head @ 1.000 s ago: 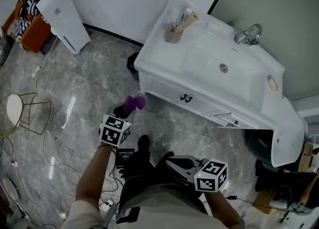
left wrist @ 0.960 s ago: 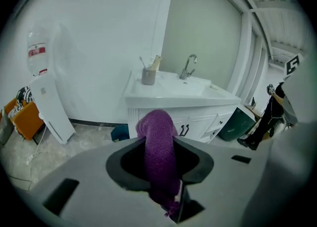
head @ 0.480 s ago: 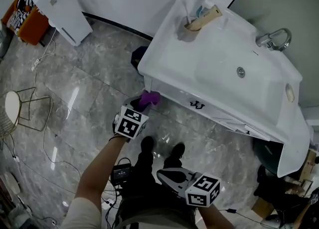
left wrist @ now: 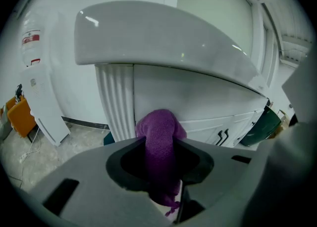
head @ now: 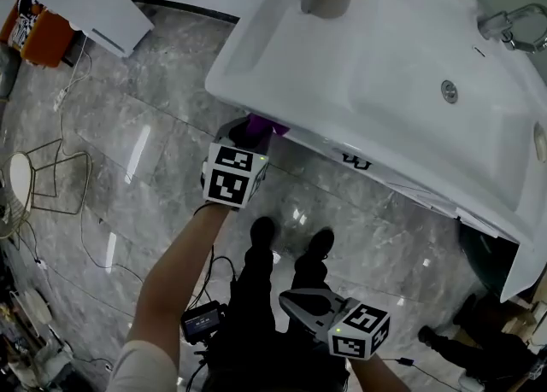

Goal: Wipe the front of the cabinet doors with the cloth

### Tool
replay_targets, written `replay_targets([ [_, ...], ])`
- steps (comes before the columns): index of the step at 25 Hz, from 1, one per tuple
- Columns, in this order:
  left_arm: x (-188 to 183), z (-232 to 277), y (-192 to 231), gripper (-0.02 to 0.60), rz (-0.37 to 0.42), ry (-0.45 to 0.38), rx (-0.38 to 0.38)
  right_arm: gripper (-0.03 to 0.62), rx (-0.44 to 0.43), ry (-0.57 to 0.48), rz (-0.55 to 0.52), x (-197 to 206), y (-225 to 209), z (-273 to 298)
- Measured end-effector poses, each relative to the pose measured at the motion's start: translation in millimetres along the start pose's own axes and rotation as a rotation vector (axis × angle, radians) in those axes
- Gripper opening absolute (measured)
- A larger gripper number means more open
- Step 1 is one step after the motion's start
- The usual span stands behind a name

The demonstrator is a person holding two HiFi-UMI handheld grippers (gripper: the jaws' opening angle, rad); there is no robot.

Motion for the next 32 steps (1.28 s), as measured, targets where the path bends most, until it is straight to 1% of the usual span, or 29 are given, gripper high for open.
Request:
replay_targets([
  [3,7.6,10.0,5.5,0.127,0.017,-0.01,-0.022,0.009,0.005,0.0,0.039,14.6,-19.4,3.2],
  [8,26.5,29.7,1.5,0.126,0.071,-0.008,-0.002,0.009,-0.005,0.012,0.063,27.1,-44.1,8.2],
  [11,54.8,44.7,-1.5,0.126,0.097,0.026,-0.011,0.009,-0.005,0.016,0.08,31.8,-54.5,7.6],
  [15,87.6,65.1,-0.2,0.126,0.09,0.063,-0.026,0.009,-0.003,0.001,0.087,29.7,-69.0,8.4],
  [21,146.6,96.9,5.8,0.126,0.094,0.126,-0.025,0.009,-0.013,-0.028,0.132,36.9,-97.7,16.9],
  [27,200.9,126.0,15.3,0.125,0.111,0.159,-0.024,0.009,-0.029,-0.046,0.173,54.9,-129.6,36.6],
  [32,240.6,145.6,22.1,0.126,0.1,0.178,-0.028,0.009,-0.035,-0.05,0.162,67.2,-152.0,51.8],
])
Point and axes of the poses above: the fingertips, and each gripper's own axes: z forward along the fingers, y to its left, x out of its underside, the point moved 4 cm from there along -z, backward along the fingers, and after that the axes turned 15 degrees about -y, right-handed, at the moved point
